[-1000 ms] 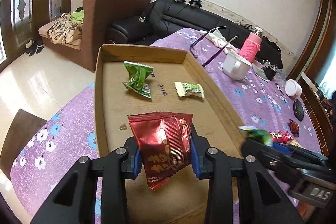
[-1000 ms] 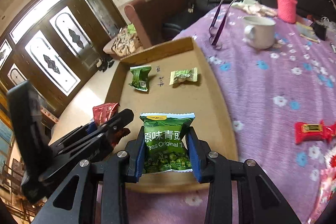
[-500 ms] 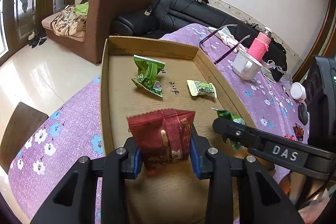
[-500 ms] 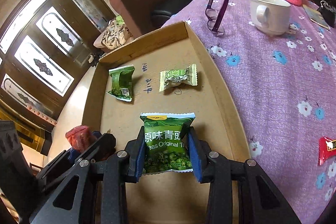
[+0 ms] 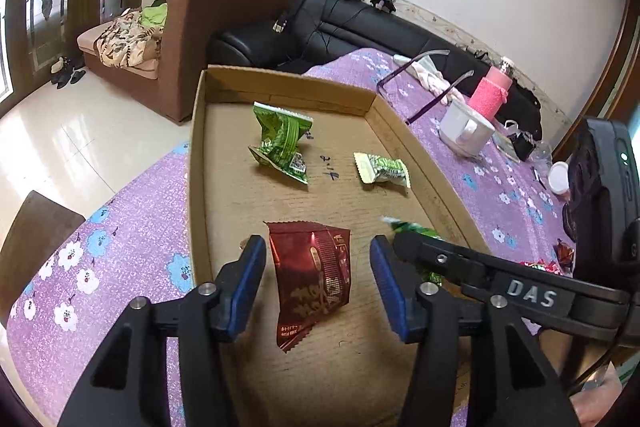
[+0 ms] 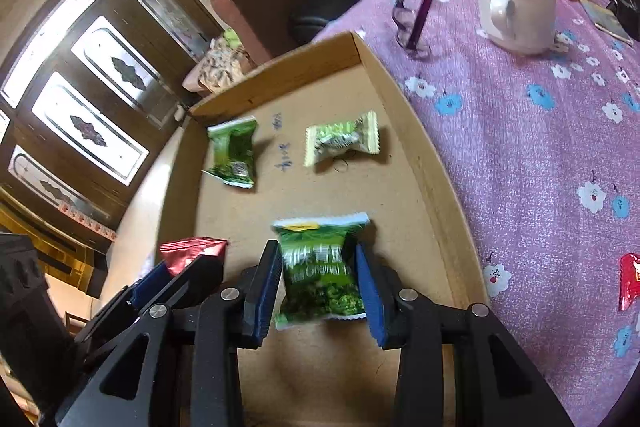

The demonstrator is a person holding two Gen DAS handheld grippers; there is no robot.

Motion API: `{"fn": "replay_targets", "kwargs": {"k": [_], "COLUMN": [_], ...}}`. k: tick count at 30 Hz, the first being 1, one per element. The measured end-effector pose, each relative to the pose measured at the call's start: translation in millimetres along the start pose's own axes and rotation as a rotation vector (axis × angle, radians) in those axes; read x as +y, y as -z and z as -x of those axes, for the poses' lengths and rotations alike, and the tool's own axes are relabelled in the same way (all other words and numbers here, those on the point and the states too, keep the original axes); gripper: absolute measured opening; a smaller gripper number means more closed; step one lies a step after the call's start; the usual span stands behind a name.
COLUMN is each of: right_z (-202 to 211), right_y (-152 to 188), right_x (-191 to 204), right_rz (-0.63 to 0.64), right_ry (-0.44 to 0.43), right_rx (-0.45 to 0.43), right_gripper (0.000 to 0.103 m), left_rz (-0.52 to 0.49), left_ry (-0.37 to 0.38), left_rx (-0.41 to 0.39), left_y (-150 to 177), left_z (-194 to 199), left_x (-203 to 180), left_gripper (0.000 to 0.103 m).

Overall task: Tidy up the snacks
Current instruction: 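Open both grippers to release the bags into the cardboard box, then move the left gripper back to the table and grasp the pink My Melody bar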

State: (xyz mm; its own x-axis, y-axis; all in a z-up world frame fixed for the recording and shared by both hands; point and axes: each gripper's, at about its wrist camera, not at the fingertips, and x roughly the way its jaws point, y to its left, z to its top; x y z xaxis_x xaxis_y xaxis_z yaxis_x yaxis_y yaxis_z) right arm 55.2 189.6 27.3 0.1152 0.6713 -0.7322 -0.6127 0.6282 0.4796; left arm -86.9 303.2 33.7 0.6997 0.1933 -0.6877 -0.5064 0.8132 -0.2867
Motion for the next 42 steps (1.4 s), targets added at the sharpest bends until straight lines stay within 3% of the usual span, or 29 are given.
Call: {"fn": "replay_targets", "kwargs": {"k": [6, 19, 26, 30, 34, 38, 42], "right_z": [26.8, 117.9, 186.7, 232.0, 251.5, 253.1, 253.0], "right_y": [8.1, 49.9, 92.9, 128.0, 151.5, 161.4, 162.9], "right_x": [-0.8, -47.2, -112.0, -172.3, -221.5, -250.6, -249.3], "right_rz": [0.007, -0.082, -0.154, -0.278, -0.41, -0.519, -0.507], "right_ry": [-0.023, -0.057, -0.005, 0.044, 0.091, 0.036, 0.059], "right_rx": [-0.044, -0.141, -0.221, -0.288, -0.315, -0.314, -0.31], "right_gripper": [0.043, 0.044, 0.045, 0.046, 0.047, 0.047, 0.047], "left_rz": [0.008, -0.155, -0.167, -0.173, -0.186, -0.282, -0.366], "left_ry": [-0.018, -0.155, -0.138, -0.147, -0.074, 0.012, 0.156], "left_rx": [-0.061, -0.239, -0.284, -0.286, -0.262, -0.231, -0.094], "left_y": [1.0, 13.7, 16.4, 21.6, 28.3, 38.3, 57.0], "left_z": [9.2, 31.7, 41.6, 50.1, 64.8, 76.6, 68.2], "left_x": [0.7, -33.8, -35.3, -40.7, -71.8, -123.3, -172.8], "left_gripper": [0.06, 0.072, 0.075, 0.075, 0.075, 0.079, 0.081]}}
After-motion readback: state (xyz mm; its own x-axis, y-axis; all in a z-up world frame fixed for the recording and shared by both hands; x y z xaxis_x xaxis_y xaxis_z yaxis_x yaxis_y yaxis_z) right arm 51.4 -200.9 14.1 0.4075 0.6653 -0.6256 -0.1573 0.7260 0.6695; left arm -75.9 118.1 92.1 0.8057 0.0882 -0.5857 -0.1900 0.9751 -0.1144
